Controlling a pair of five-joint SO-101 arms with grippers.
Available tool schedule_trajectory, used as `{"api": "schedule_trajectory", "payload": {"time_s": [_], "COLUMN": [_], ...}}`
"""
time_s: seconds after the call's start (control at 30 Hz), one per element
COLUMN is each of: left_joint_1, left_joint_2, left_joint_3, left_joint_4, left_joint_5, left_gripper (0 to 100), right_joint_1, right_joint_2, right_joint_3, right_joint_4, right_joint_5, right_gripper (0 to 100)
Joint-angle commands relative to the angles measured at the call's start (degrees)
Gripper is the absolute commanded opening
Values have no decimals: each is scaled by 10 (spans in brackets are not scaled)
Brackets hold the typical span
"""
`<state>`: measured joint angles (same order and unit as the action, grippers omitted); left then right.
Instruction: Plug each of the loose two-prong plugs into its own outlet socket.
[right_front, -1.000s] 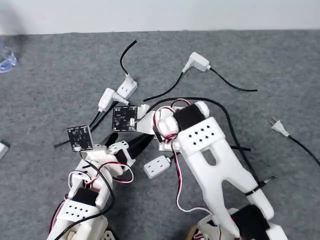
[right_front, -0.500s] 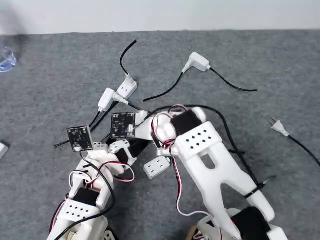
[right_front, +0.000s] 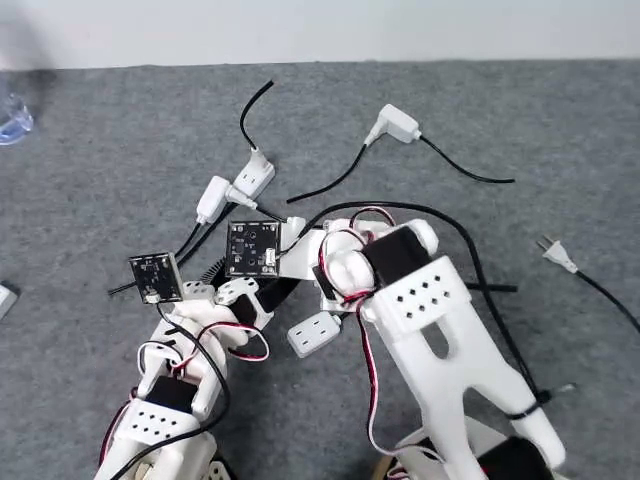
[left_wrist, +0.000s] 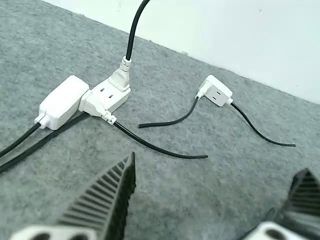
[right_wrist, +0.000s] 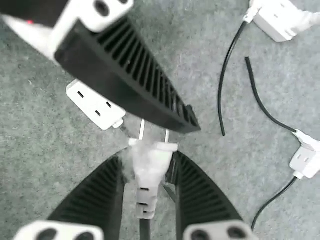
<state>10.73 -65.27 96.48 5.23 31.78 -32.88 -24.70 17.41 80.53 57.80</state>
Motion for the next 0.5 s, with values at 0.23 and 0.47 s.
{"api": "schedule_trajectory", "payload": {"time_s": [0.23,0.47], "left_joint_1": [1,1], "left_joint_2": [3,3], "left_joint_3": [-4,-4], "left_joint_4": [-10,-10], "left_joint_5": [0,0], "left_gripper": [443,443], "right_joint_1": [2,2], "right_joint_2": [-48,-58], "right_joint_3": [-43,-49], "right_joint_4": [-9,-32], "right_joint_5": [-30,-55], "right_gripper": [8,8]}}
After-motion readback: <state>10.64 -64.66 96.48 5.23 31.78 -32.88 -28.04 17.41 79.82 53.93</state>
